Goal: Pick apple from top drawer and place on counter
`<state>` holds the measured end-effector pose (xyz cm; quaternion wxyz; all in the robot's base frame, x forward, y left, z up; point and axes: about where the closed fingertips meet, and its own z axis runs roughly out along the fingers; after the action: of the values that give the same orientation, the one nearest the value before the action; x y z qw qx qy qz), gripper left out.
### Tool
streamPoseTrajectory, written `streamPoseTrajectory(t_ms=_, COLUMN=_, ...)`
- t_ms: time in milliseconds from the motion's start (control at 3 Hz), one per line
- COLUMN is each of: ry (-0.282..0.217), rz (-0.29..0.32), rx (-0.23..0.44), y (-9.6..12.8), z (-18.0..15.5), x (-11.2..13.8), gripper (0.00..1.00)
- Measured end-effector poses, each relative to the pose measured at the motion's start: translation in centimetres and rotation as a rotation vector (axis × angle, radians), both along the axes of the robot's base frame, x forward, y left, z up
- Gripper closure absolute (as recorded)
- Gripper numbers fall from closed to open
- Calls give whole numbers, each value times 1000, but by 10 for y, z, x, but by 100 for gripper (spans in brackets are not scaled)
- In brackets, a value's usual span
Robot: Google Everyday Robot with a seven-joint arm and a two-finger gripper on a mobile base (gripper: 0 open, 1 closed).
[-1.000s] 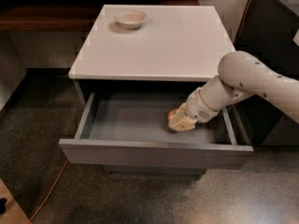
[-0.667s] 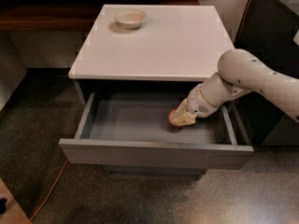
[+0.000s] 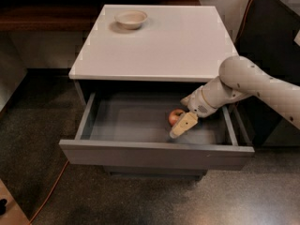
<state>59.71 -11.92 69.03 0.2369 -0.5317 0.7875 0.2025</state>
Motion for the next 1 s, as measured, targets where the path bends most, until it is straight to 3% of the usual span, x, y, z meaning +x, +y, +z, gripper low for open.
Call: streamPoseTrajectory(t_ms=1000, ry=10, rz=-185, rx=61, y=-1, z=-33, x=28, gripper=0)
